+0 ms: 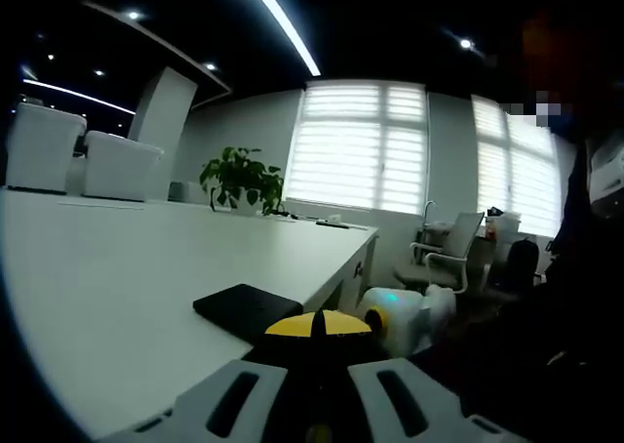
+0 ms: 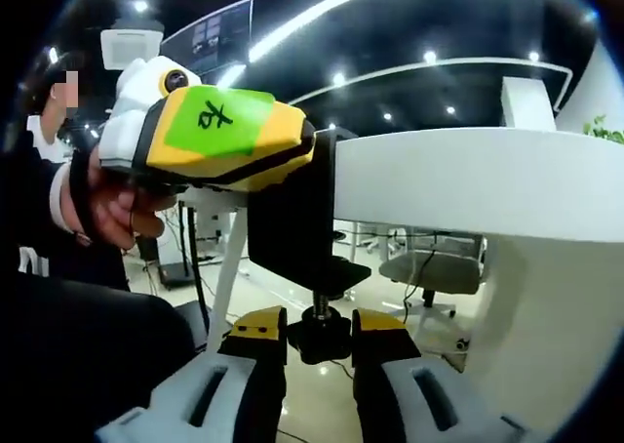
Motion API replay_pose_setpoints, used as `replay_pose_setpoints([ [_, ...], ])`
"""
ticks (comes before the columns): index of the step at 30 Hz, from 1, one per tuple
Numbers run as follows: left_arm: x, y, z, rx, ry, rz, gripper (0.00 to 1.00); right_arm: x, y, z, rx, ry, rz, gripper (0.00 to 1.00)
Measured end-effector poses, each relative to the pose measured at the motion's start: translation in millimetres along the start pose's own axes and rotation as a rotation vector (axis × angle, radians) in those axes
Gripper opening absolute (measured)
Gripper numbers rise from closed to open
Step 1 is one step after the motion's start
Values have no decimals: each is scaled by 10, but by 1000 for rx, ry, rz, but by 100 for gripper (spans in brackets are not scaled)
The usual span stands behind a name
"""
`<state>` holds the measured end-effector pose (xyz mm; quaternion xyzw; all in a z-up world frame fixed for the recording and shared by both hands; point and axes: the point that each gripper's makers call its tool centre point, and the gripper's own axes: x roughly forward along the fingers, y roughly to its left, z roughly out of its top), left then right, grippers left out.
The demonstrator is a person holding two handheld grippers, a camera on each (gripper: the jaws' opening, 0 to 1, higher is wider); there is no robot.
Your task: Clamp the fixed fixture on the desktop, loosen the retaining clip, secure it to the edge of the desk, and tighten the retaining clip.
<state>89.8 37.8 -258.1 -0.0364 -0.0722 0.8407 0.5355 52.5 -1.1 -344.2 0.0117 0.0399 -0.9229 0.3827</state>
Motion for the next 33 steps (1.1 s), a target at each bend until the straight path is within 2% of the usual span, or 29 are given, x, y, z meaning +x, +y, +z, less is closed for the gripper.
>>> replay_pose_setpoints([
  [8, -4, -8, 2, -3, 1, -2, 1, 22, -12, -2, 7, 4, -9, 23],
  [10, -5, -9, 2, -4, 0, -4, 1, 26, -12, -18, 58, 31, -4, 23],
  [15, -5, -16, 2, 0, 0, -6, 1, 53, -2, -23, -20, 30, -17, 24],
  [19, -2, -20, 0, -3, 0, -7, 1, 88, -1, -70, -3, 57, -18, 25],
  [20, -3, -20, 2, -7, -2, -8, 1, 87, 17, -76, -55, 60, -10, 25],
  [28, -5, -25, 0, -7, 1, -14, 1, 97, -25, -105, -50, 60, -54, 26],
  [31, -7, -24, 2, -13, -1, -18, 1, 86, -46, -117, -45, 62, -66, 28],
  [33, -8, -27, -1, -8, 1, -20, 1, 60, -81, -117, -40, 60, -83, 33],
])
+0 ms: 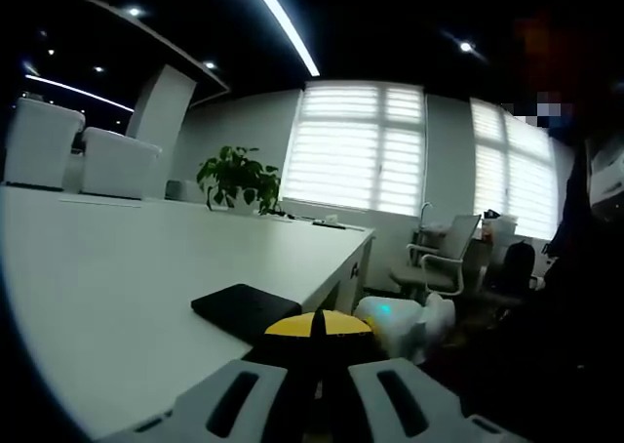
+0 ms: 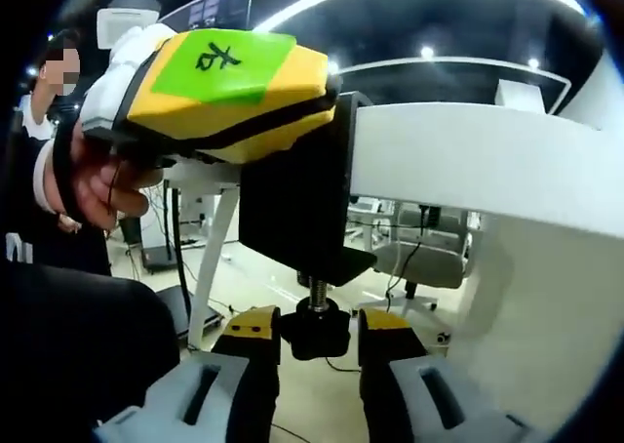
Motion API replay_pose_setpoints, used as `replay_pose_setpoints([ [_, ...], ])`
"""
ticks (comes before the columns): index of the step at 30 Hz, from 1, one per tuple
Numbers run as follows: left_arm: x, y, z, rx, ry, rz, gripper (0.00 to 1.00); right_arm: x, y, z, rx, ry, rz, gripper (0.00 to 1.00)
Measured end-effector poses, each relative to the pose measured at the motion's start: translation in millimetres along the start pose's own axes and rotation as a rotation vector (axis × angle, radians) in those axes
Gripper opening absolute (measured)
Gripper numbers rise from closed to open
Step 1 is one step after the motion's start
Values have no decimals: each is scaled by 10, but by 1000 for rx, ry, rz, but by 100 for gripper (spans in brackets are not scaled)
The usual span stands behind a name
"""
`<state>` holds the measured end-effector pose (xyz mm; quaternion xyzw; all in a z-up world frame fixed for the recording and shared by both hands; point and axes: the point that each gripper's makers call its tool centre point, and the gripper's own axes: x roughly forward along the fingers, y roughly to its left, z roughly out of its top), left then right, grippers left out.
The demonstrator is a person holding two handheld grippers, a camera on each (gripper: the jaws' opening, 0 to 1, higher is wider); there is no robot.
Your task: Clamp the fixed fixture on the desktop, loosen the retaining clip, secure it to the edge of the desk, and tighten the retaining clip.
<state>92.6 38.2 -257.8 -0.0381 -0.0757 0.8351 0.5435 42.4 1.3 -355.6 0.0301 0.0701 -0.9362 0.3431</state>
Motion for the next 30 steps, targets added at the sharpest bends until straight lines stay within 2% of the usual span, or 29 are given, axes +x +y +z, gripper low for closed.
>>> replay_pose_setpoints([
  [1, 0, -2, -1, 2, 1, 0, 1, -13, -19, 7, 10, -7, -10, 37],
  [5, 2, -4, -6, 13, 7, 2, 1, -51, -103, -84, 49, 37, -59, 51],
  [6, 3, -6, -7, 14, 9, 3, 1, -56, -97, -85, 67, 36, -50, 50],
  [10, 14, -17, -26, 29, 19, 9, 2, -79, -91, -64, 48, 21, -54, 44],
  [13, 14, -43, -13, 32, 13, 3, 6, -94, -78, -73, 67, 26, -50, 39],
  [15, 9, -55, 11, 33, 5, 1, 7, -110, -74, -84, 109, 29, -51, 36],
  [16, 6, -68, 30, 35, -1, -3, 7, -116, -47, -83, 162, 23, -42, 33],
  [19, 0, -63, 24, 38, 5, 1, 8, -126, -18, -68, 159, 3, -42, 29],
  [22, -29, -104, 37, 42, 3, 1, 12, -131, -34, -68, 197, 8, -52, 32],
  [25, -73, -170, 100, 49, -14, -1, 18, -158, -119, -61, 133, 17, -94, 41],
  [30, -130, -160, 103, 43, -13, 15, 21, -188, -139, -73, 146, 23, -104, 42],
])
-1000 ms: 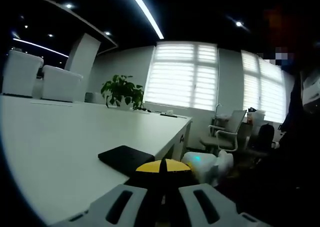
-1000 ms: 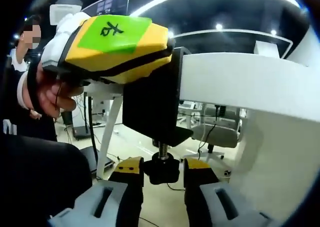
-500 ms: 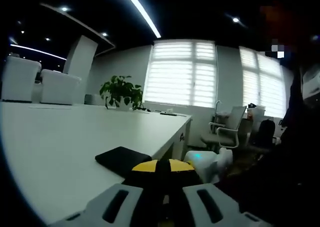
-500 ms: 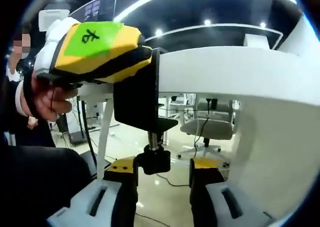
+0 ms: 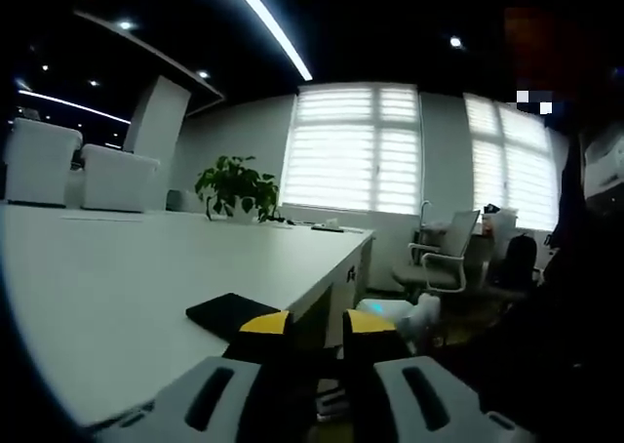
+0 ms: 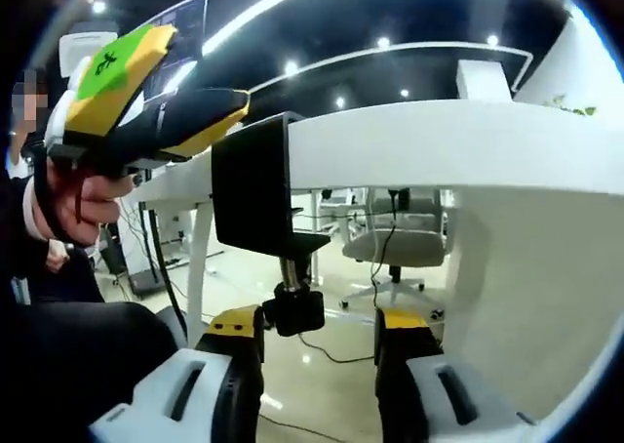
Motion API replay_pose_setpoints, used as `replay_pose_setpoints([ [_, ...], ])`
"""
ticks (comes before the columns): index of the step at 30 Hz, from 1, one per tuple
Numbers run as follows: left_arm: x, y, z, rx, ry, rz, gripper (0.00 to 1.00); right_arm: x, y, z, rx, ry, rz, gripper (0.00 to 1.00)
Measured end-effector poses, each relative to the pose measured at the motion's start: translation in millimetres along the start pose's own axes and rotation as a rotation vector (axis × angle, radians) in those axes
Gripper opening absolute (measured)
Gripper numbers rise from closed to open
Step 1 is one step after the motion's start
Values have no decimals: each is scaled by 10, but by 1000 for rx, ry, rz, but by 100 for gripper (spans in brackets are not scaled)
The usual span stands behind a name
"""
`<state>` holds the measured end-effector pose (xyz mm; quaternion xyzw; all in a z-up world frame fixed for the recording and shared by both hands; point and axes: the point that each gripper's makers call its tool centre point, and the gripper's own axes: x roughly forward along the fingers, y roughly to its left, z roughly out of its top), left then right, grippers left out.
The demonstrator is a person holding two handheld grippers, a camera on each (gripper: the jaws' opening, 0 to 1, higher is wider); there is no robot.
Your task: Clamp the fixed fixture on the desktop, loosen the retaining clip, secure it to the edge of the desk, and tighten the retaining clip.
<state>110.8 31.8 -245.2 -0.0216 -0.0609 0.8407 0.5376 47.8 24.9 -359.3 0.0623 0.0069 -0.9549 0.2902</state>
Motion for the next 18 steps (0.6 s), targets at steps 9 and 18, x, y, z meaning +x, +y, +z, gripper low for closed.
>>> replay_pose_setpoints([
  [9, -152, -43, -9, -2, -1, 0, 18, -58, -40, -66, 86, 15, 0, 42],
  [18, -391, 16, 54, -9, -9, 51, 22, -193, -4, -65, 84, 34, 12, 48],
])
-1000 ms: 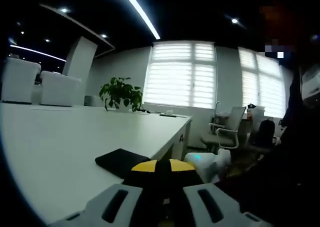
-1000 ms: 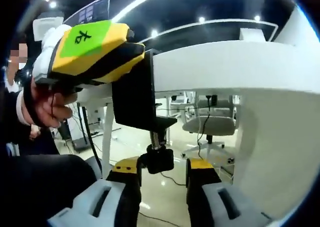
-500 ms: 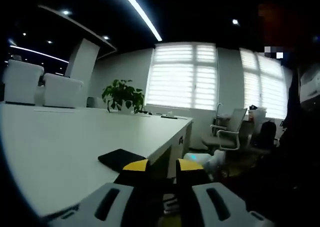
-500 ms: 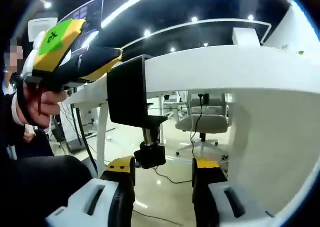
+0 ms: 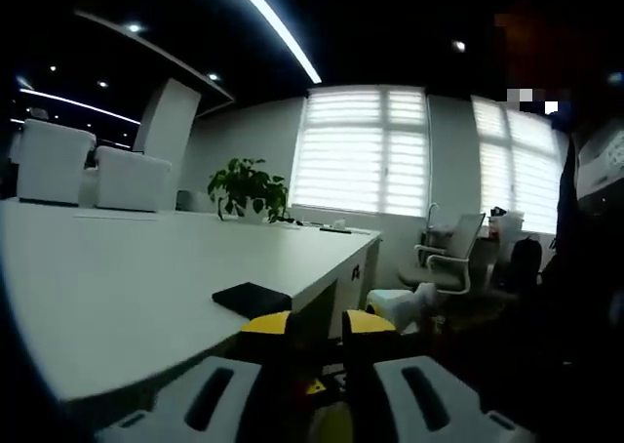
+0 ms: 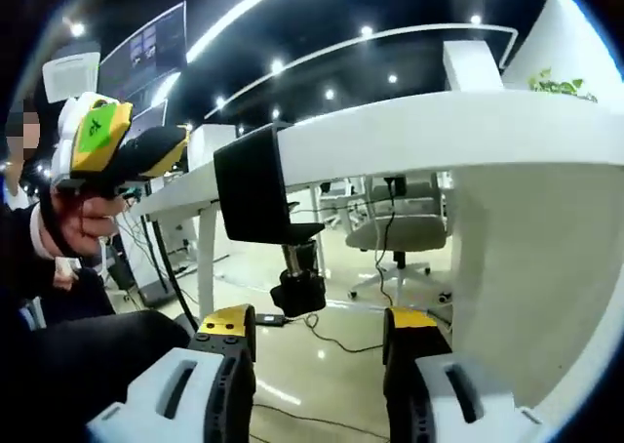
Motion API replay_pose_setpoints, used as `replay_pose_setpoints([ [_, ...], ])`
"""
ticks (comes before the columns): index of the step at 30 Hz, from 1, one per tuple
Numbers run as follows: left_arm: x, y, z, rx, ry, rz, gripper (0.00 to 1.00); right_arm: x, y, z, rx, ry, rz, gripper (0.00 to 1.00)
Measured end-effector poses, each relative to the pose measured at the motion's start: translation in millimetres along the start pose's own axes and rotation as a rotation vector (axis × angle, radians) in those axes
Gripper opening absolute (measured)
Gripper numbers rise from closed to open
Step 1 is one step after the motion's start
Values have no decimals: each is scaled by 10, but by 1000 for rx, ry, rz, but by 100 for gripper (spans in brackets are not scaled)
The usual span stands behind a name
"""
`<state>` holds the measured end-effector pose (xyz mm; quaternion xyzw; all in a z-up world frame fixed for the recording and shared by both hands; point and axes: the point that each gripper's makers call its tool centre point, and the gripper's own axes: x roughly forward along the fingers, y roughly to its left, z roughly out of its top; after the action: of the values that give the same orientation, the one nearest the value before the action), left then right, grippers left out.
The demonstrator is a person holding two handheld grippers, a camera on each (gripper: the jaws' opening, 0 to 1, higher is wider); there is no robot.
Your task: Clamp the fixed fixture on the desktop, loosen the retaining clip, secure it to the edge of the desk, and tighten the retaining clip.
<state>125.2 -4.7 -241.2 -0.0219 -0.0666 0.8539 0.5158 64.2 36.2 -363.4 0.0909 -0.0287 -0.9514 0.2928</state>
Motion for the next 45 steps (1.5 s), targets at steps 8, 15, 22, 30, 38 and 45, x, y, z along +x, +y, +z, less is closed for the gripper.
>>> replay_pose_setpoints([
  [8, -244, 67, 61, -21, -27, 53, 23, -157, -106, 8, -27, 13, -26, 35],
  [15, -421, 25, 70, -26, -12, 72, 28, -329, -51, 40, 2, 12, -31, 29],
  [22, -805, 86, 64, -20, 12, 148, 23, -606, 37, 231, -98, -24, -31, 29],
  [30, -1184, 176, 142, -11, 20, 234, 26, -871, 10, 207, -129, 55, -76, 34],
  [38, -1475, 116, 259, 27, 31, 267, 26, -1190, -39, 445, -133, 25, -116, 31],
  [45, -1695, 116, 335, 35, 20, 298, 23, -1302, -55, 418, -140, 43, -128, 31],
])
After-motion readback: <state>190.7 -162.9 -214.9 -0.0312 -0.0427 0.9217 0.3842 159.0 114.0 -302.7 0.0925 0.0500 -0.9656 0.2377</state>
